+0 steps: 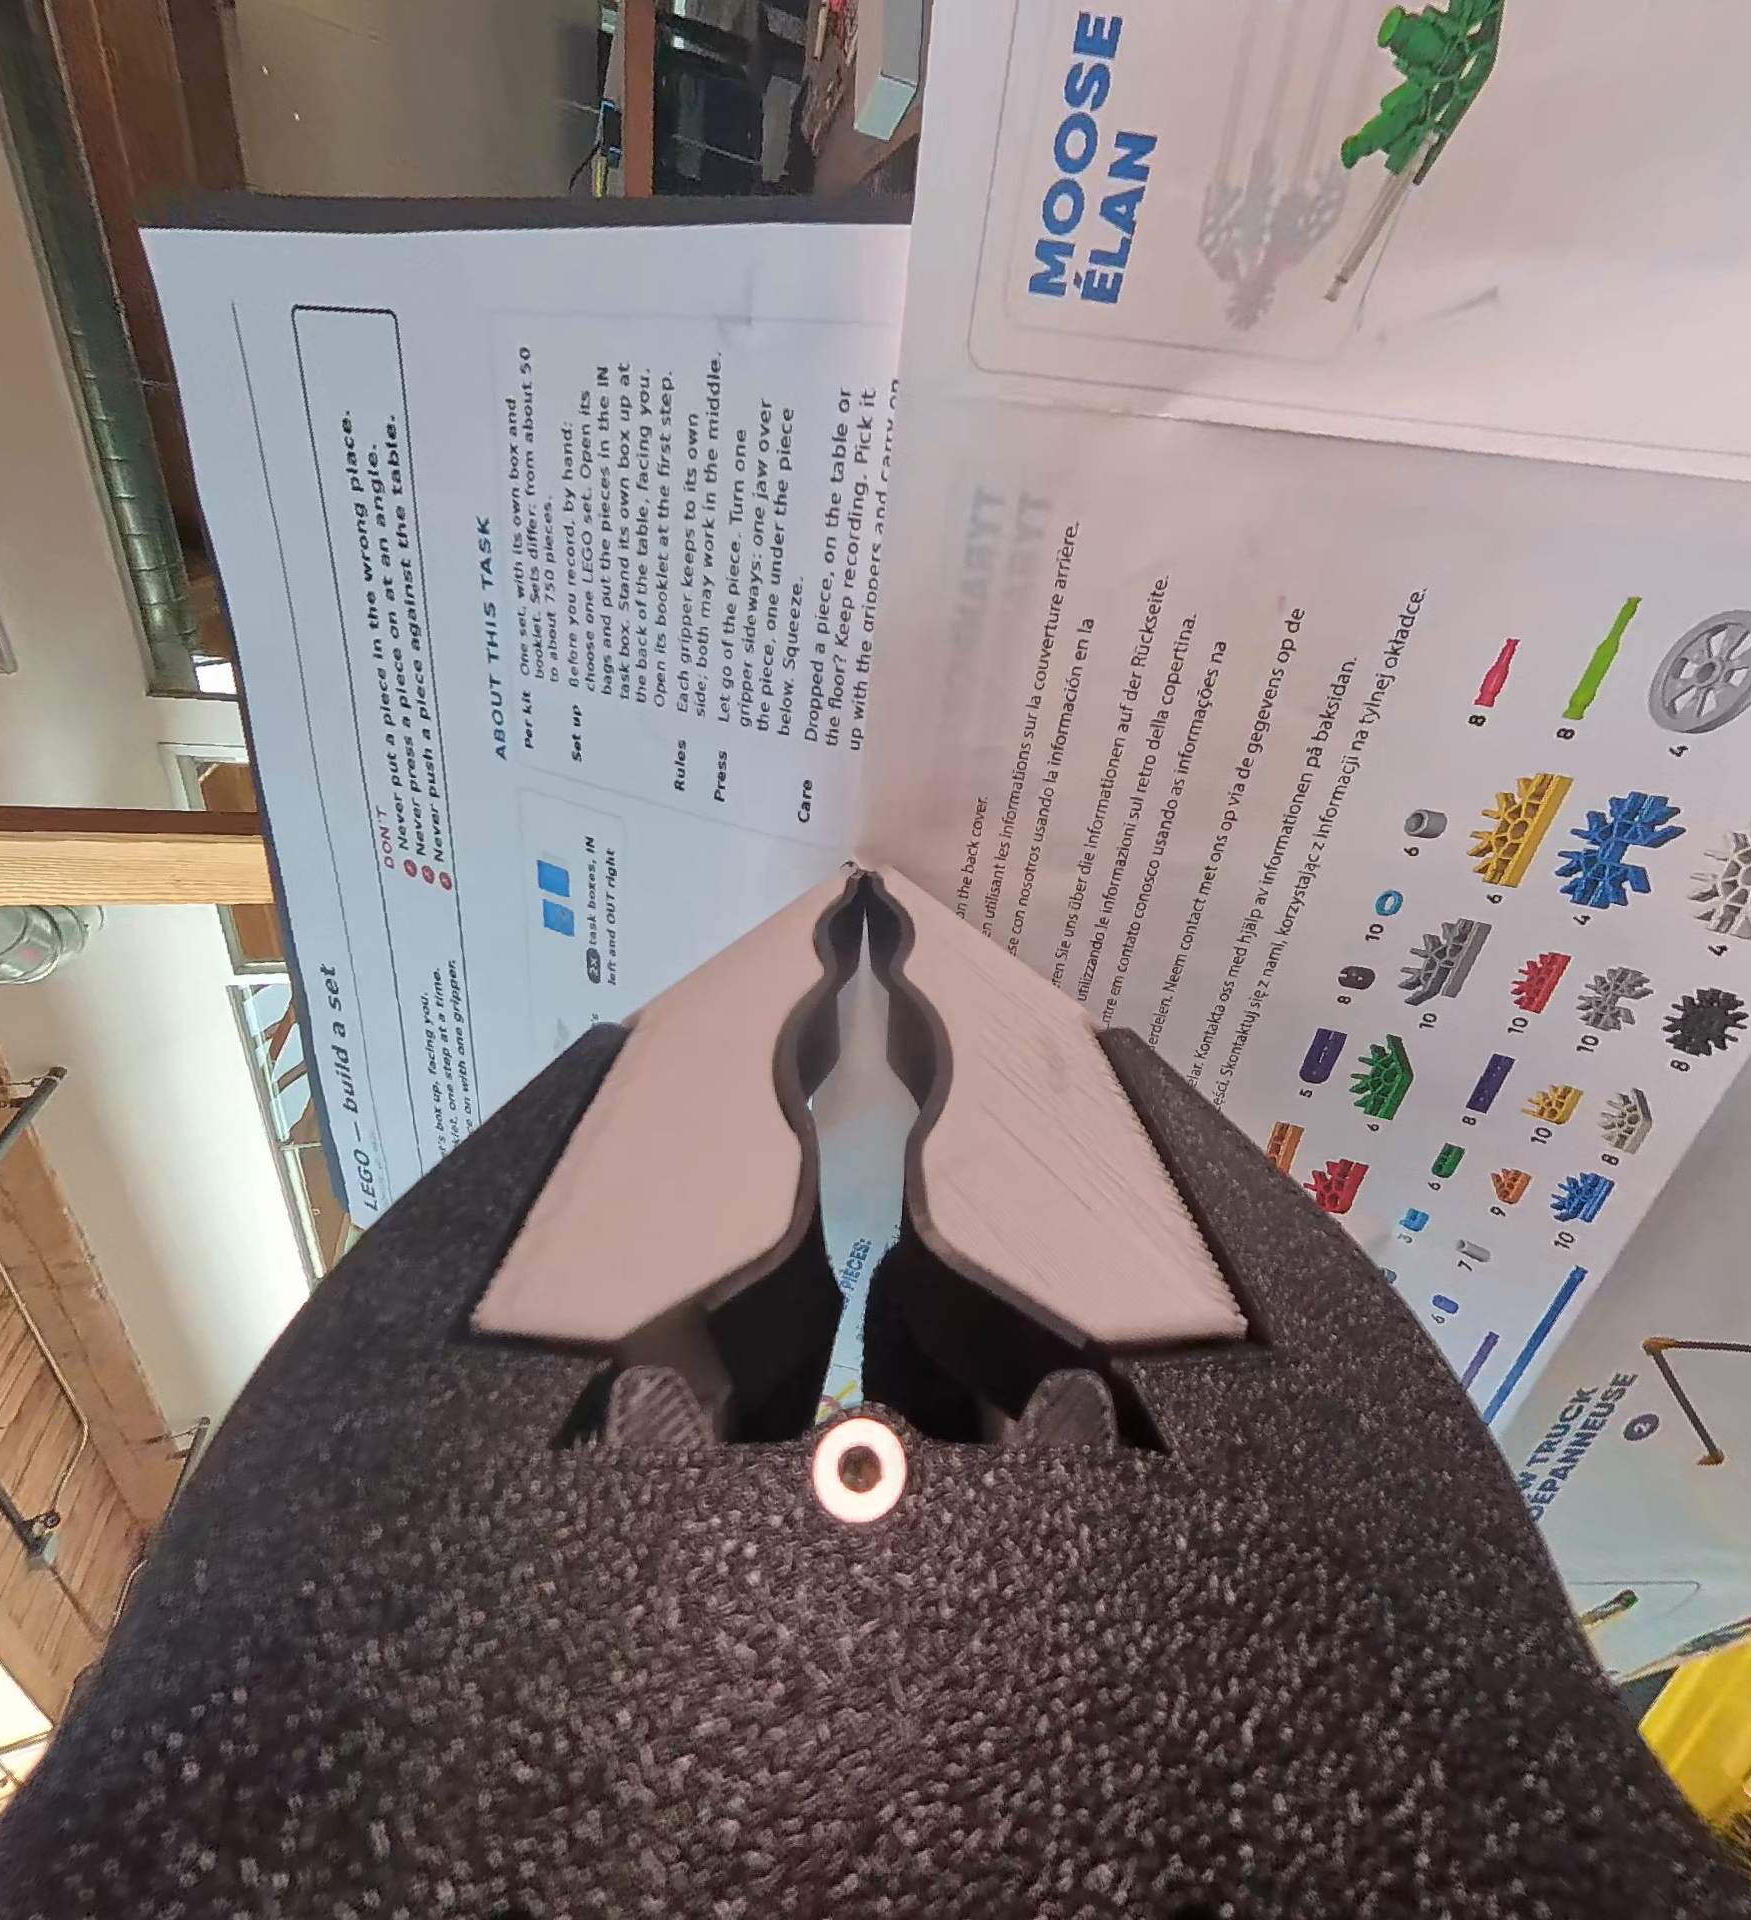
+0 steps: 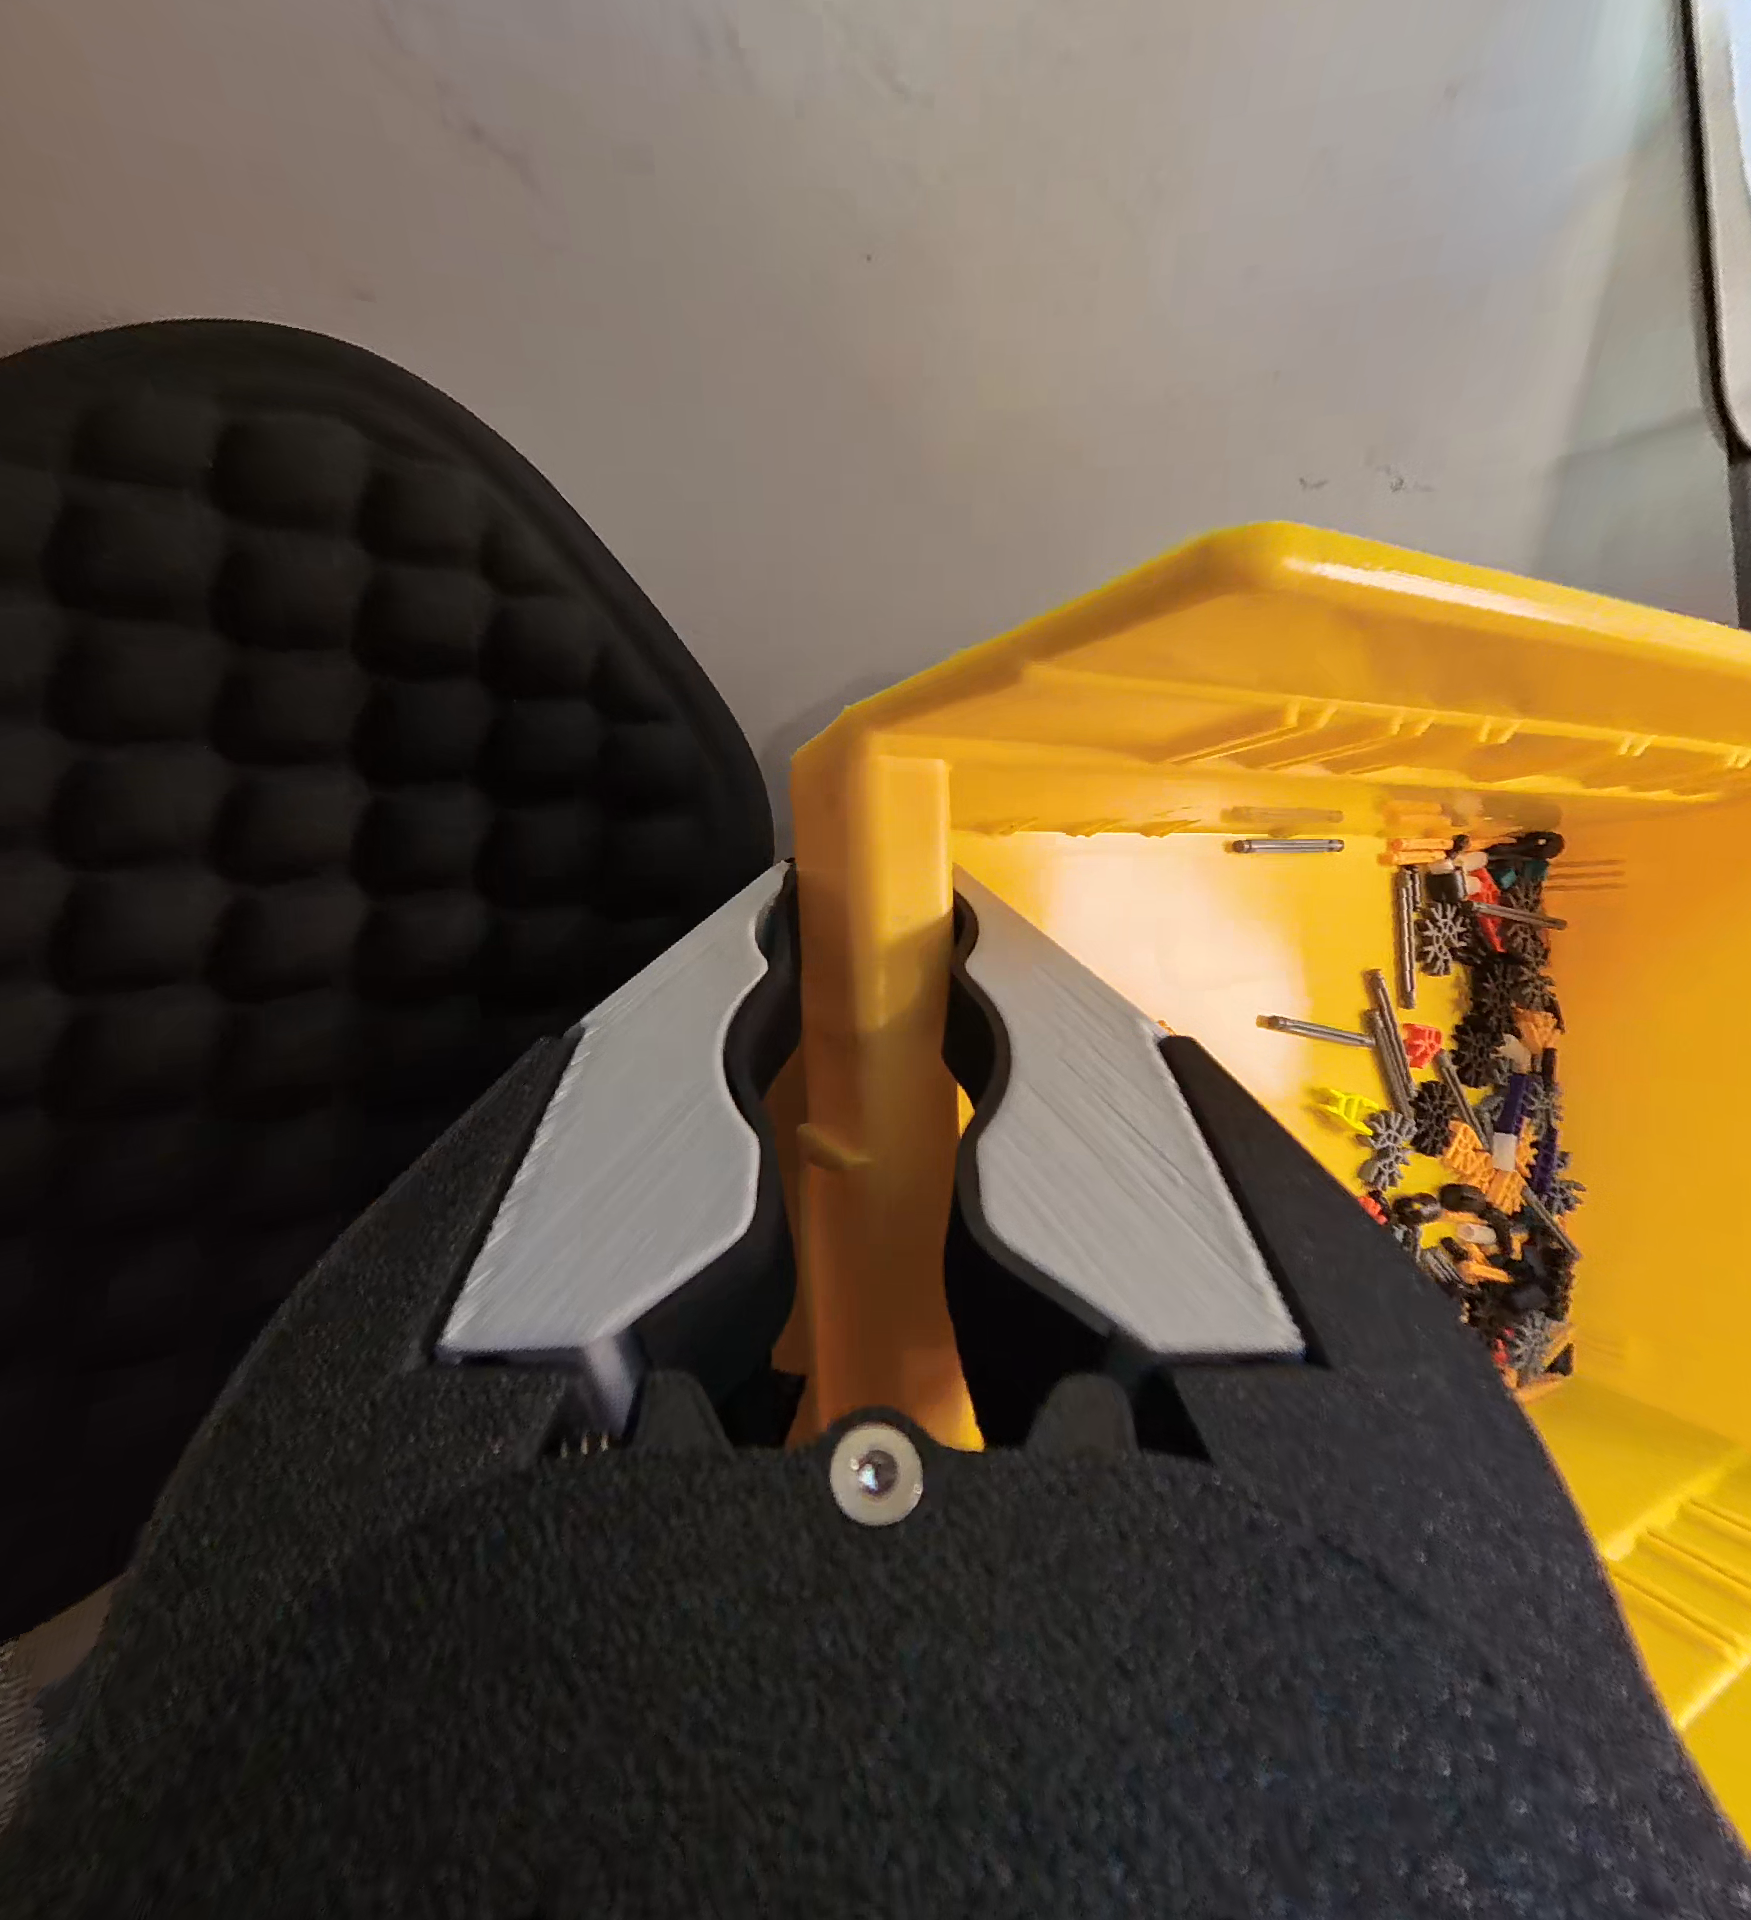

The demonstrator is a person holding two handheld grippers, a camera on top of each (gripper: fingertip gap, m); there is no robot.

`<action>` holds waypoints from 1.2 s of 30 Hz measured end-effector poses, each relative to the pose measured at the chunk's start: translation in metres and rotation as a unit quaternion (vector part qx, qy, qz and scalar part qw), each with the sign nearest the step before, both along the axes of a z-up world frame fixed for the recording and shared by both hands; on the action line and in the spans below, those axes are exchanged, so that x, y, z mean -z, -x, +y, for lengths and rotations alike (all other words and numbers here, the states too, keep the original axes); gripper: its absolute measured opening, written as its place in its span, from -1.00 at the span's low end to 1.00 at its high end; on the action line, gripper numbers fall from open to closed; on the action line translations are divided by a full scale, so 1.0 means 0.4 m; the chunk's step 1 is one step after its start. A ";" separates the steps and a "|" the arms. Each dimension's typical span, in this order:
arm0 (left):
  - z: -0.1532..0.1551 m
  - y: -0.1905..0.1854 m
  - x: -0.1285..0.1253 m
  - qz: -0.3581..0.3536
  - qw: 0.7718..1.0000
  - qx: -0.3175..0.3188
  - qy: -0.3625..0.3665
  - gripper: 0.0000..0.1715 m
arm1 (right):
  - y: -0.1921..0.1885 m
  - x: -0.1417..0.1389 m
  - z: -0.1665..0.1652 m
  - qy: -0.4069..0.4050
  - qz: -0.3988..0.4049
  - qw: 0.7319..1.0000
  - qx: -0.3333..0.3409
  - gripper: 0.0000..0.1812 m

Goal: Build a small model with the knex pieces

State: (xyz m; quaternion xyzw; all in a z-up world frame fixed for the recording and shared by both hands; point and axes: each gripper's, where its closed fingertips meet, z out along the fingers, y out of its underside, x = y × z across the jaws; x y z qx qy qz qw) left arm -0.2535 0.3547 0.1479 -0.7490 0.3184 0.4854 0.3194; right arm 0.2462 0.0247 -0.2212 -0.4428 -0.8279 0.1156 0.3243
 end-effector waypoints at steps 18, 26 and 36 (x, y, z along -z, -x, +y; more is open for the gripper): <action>-0.025 -0.021 0.014 0.015 1.000 0.004 0.000 -1.00 | 0.082 -0.001 -0.015 0.002 0.009 1.000 0.008 -0.76; -0.050 -0.013 0.015 0.023 1.000 0.013 0.002 -1.00 | 0.099 0.005 0.075 0.001 0.002 1.000 0.012 -0.77; -0.083 -0.057 -0.007 0.006 0.999 0.045 -0.013 -0.80 | 0.134 0.004 0.156 0.007 -0.001 1.000 0.002 -0.77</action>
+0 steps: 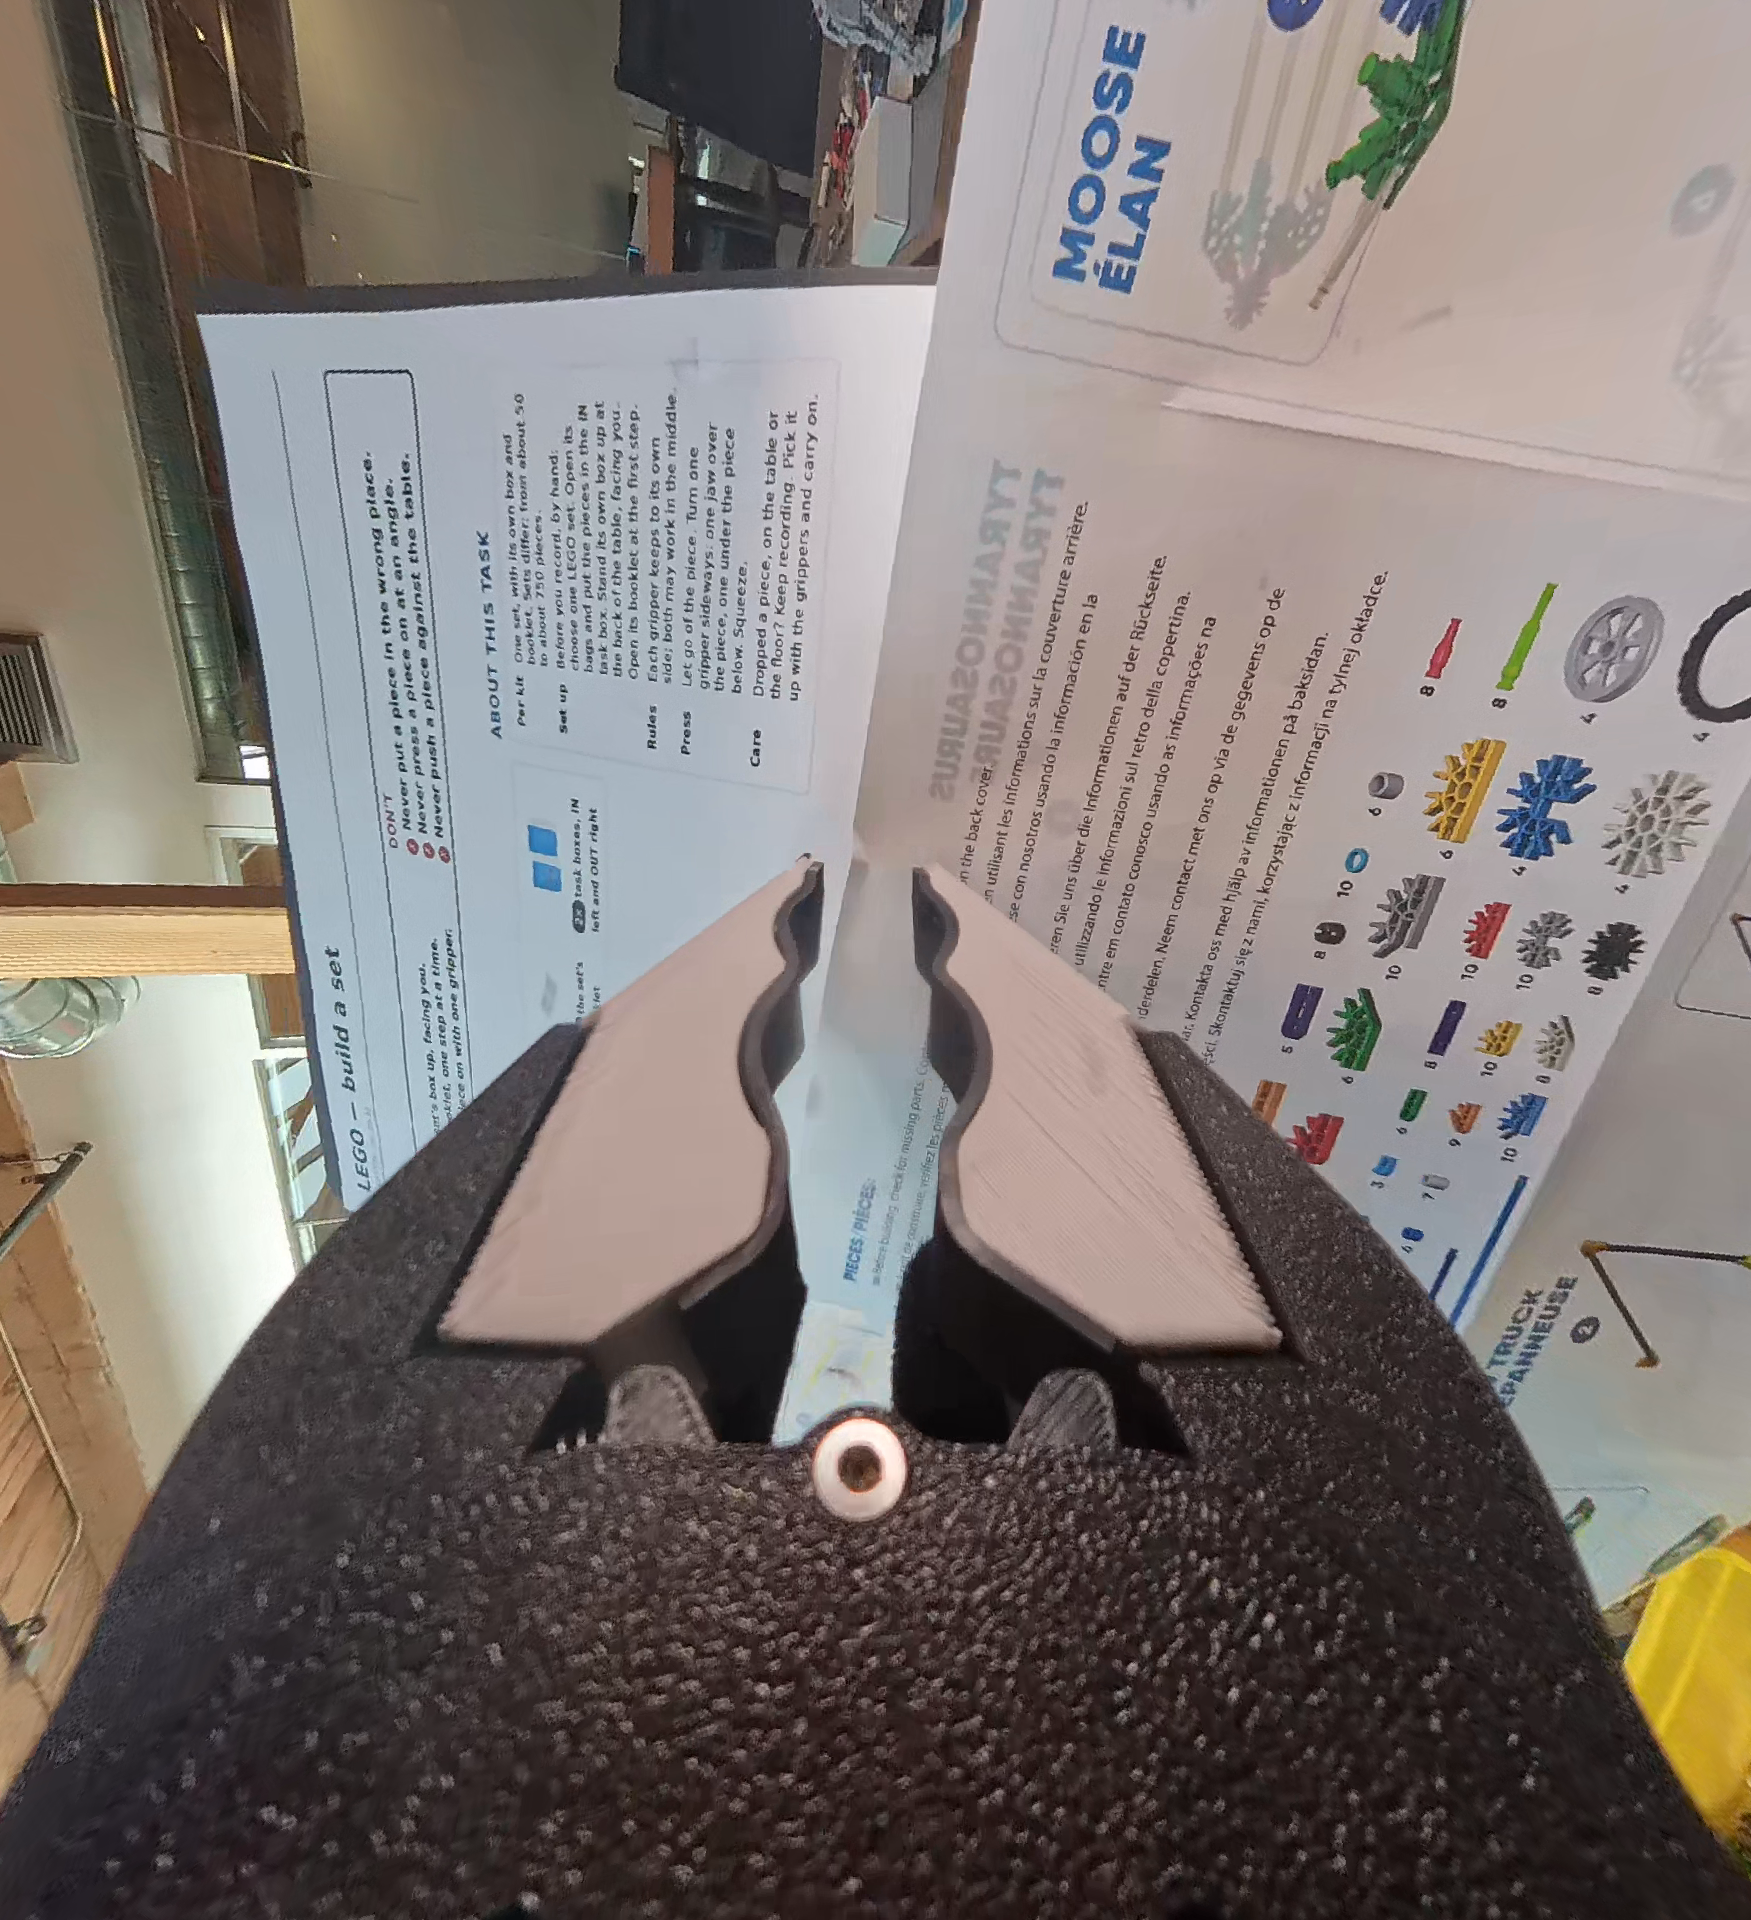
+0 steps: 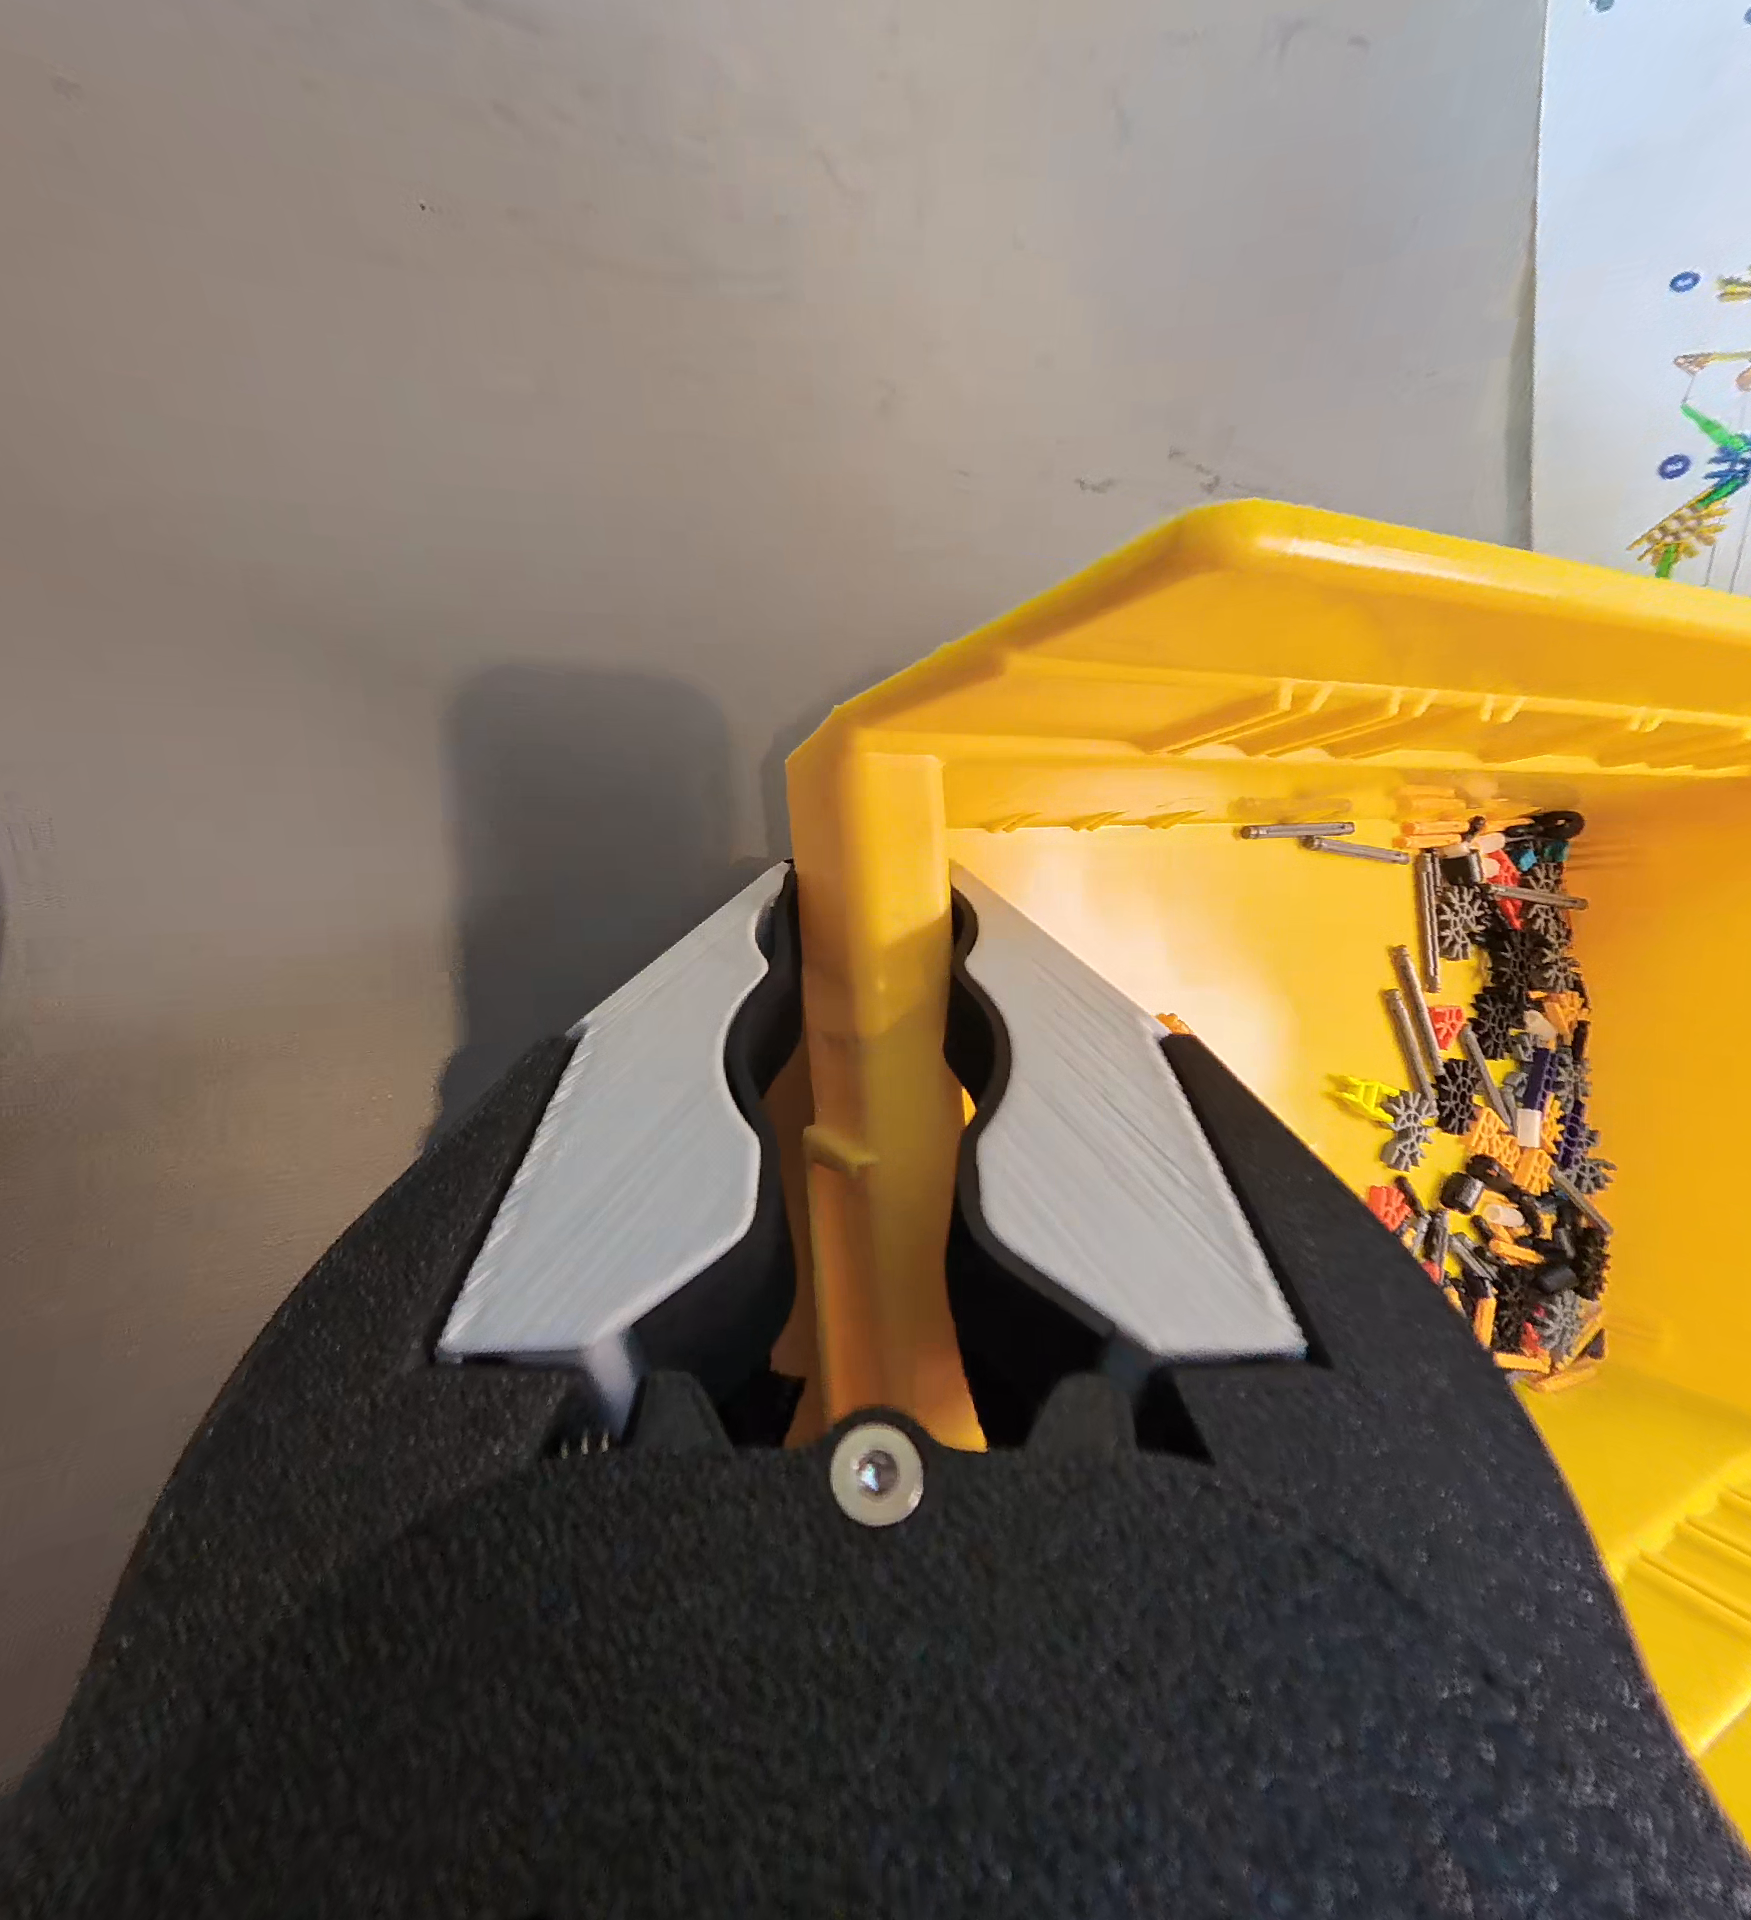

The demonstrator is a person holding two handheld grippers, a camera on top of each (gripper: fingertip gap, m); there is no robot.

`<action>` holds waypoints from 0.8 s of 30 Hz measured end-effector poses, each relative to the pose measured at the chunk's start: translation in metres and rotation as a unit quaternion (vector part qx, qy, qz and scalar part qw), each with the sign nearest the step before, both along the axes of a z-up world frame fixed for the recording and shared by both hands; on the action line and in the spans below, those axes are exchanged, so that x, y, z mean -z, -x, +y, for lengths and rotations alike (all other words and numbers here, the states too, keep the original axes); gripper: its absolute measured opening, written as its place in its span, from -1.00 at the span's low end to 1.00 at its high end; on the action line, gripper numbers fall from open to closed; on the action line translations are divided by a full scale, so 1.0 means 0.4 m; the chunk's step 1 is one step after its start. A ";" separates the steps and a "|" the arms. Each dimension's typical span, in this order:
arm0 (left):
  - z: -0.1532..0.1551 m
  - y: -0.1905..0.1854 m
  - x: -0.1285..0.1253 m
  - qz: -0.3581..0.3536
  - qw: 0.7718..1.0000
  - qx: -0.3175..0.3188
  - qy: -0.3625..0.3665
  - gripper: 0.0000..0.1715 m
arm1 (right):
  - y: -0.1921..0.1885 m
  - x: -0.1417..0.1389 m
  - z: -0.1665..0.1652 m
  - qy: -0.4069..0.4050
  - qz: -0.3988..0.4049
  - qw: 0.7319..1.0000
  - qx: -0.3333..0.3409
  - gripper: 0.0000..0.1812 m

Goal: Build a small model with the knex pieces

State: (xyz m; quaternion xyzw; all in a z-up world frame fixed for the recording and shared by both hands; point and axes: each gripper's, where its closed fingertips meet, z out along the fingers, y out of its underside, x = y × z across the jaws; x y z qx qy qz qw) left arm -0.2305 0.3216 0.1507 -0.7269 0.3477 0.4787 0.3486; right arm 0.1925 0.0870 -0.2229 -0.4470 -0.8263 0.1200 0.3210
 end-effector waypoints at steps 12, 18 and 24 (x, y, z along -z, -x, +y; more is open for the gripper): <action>-0.241 -0.353 0.318 -0.262 0.948 0.170 0.064 -0.83 | 0.029 -0.001 0.063 -0.002 0.003 1.000 0.006 -0.76; -0.205 -0.519 0.787 -0.362 0.904 0.120 0.191 -1.00 | 0.041 0.000 0.091 0.002 0.002 1.000 0.018 -0.76; -0.075 -0.509 0.917 -0.403 0.901 0.041 0.158 -1.00 | 0.038 0.001 0.103 0.008 0.001 1.000 0.025 -0.76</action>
